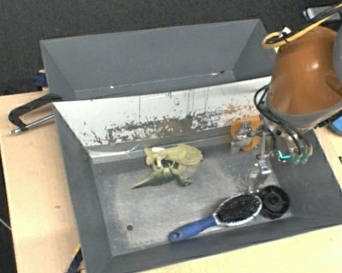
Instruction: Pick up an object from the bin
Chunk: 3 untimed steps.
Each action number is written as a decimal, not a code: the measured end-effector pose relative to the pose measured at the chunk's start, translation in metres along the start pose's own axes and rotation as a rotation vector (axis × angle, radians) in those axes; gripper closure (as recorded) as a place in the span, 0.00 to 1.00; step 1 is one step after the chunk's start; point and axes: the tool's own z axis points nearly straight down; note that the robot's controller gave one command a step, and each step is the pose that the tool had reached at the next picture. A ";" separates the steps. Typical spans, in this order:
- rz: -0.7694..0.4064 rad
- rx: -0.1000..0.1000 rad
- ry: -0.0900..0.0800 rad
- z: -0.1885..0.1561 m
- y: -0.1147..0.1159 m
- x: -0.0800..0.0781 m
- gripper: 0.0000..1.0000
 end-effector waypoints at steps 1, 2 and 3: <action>-0.107 0.006 -0.010 0.101 -0.031 0.025 0.00; -0.109 0.004 0.008 0.100 -0.030 0.029 1.00; -0.349 0.006 -0.020 -0.074 -0.028 0.023 1.00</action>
Offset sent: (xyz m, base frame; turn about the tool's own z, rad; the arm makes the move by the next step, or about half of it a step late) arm -0.0306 -0.0273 -0.1091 -0.1086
